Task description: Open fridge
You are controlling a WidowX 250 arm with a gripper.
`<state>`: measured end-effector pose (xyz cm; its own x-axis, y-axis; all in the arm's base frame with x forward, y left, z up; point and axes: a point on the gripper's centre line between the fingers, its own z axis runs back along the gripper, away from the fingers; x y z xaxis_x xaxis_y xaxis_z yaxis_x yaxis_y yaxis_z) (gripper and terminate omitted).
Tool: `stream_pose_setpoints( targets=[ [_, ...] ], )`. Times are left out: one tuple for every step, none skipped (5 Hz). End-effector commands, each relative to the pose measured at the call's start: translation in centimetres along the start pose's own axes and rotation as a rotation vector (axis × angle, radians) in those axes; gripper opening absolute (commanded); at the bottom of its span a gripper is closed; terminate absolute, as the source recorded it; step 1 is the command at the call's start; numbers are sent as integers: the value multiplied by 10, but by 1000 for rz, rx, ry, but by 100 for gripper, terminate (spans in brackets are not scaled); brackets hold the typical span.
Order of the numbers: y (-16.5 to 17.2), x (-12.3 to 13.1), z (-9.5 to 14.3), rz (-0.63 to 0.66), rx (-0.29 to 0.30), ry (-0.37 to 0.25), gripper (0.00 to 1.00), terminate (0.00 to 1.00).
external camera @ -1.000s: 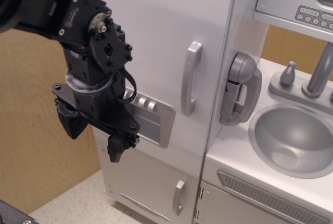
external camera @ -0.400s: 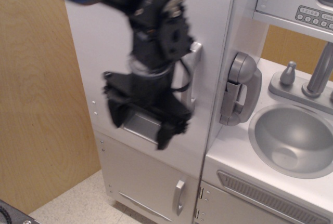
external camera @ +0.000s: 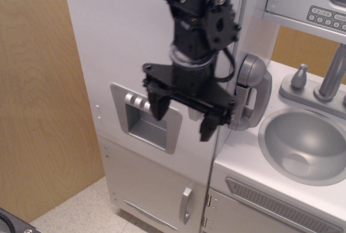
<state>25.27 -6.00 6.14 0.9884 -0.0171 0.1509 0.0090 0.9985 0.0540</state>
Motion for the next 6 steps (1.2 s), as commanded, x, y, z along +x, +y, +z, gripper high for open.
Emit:
stream_pose_setpoints(
  targets=[
    [16,44,17,53,-12,-140,100,0],
    [27,57,15,75,13,-178,100,0],
    [36,62,12,87,31,-200,100,0],
    [34,67,6,67,50,-223,100,0],
    [24,72,-1,48,46,-227,100,0],
    [22,75,-3,43,56,-259,100,0]
  ],
)
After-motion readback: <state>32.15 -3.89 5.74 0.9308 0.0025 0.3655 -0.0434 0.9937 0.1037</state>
